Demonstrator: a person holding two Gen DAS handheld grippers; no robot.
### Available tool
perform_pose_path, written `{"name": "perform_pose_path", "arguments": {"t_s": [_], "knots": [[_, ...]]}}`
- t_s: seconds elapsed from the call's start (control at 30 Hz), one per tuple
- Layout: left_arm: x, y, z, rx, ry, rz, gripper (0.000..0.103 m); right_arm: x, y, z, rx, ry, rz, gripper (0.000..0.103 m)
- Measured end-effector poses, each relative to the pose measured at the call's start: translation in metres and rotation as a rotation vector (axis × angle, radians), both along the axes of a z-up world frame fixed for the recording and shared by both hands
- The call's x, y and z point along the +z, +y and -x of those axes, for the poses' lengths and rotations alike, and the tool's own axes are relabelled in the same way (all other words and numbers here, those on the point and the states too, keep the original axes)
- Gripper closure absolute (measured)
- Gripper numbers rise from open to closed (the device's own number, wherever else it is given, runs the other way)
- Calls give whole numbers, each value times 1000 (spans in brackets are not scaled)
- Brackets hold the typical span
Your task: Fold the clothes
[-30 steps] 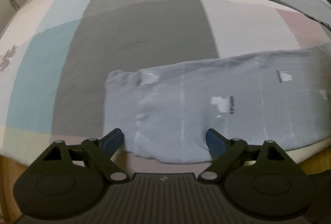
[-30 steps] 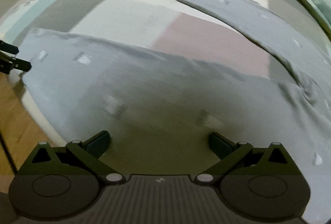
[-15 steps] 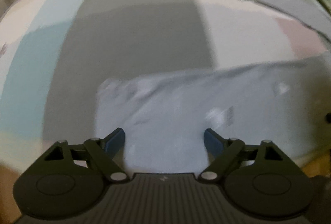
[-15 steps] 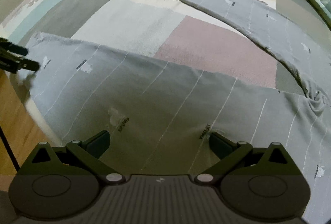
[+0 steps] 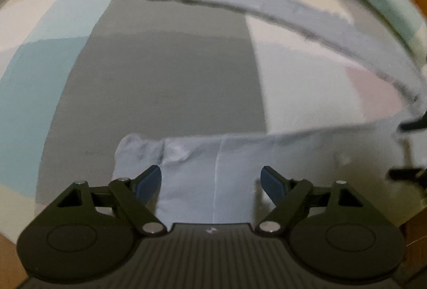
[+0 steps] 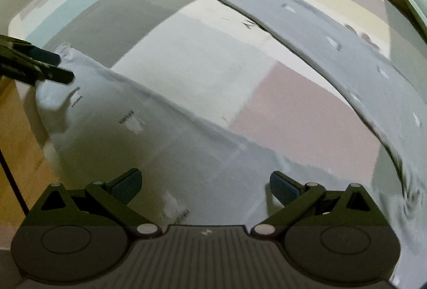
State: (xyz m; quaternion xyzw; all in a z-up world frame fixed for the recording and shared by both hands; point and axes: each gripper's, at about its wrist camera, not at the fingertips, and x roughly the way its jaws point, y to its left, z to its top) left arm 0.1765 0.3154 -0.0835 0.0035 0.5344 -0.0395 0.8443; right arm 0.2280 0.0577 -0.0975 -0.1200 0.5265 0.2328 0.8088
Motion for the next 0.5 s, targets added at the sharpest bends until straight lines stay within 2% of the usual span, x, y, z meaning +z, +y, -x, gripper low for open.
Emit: {"name": "perform_pose_path", "arguments": {"t_s": [0.03,0.3,0.4,0.5], "knots": [[-2,-1,-4,-9,-5,-26,23,1,3,-2,5,3,2,0],[19,20,13,-2,-61,-8,24,6,28,-24,-3,0,46,0],[19,23,17,-35,-61,-2,24,11,41,-42,-25,-19,46,0],[18,27,15,-48,-64,-32,23,17,53,-64,-40,-52,51,0]]}}
